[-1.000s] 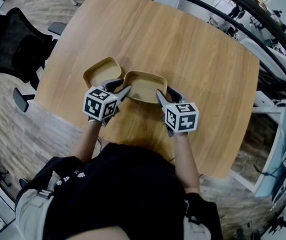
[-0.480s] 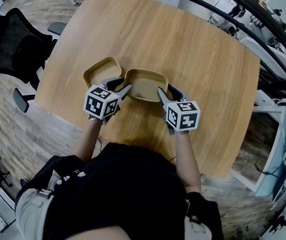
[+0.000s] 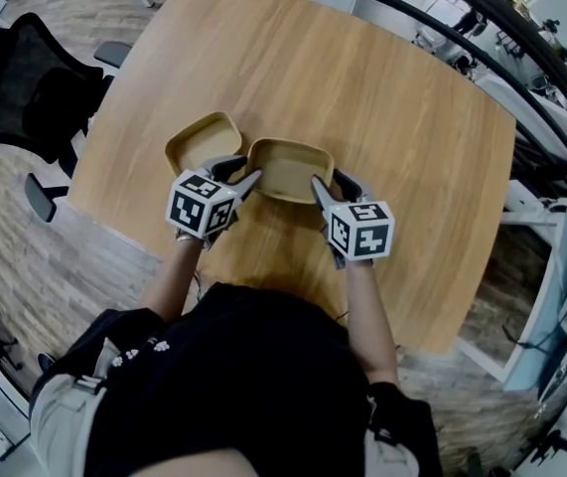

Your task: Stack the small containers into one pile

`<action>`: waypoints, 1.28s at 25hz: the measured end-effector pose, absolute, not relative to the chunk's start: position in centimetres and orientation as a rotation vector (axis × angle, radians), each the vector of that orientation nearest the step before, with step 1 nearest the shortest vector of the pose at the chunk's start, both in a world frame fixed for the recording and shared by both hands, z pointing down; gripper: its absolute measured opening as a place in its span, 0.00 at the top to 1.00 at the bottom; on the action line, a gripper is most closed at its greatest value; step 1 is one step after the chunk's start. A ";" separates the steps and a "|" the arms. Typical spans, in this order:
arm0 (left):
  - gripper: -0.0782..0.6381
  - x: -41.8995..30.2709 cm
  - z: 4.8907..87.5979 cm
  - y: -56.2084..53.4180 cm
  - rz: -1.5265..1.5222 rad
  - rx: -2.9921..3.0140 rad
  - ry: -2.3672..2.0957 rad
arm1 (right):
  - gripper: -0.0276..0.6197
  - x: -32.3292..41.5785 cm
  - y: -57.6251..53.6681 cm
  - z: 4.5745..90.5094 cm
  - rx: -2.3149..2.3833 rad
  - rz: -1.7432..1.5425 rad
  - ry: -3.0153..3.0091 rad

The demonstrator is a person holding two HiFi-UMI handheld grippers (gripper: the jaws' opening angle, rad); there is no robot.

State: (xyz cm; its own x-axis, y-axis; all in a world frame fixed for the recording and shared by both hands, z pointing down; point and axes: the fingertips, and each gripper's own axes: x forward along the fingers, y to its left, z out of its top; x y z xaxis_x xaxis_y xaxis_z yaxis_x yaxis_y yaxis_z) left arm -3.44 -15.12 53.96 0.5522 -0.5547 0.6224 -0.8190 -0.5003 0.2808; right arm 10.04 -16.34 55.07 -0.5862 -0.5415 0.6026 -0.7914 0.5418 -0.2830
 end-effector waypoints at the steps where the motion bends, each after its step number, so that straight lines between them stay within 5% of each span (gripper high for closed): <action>1: 0.70 -3.4 54.0 -15.1 0.621 2.233 -1.102 | 0.70 10.0 -16.3 55.1 1.081 0.751 -2.333; 32: 0.70 -3.6 53.5 -13.4 0.605 2.273 -1.072 | 0.67 10.0 -15.3 53.2 1.119 0.690 -2.322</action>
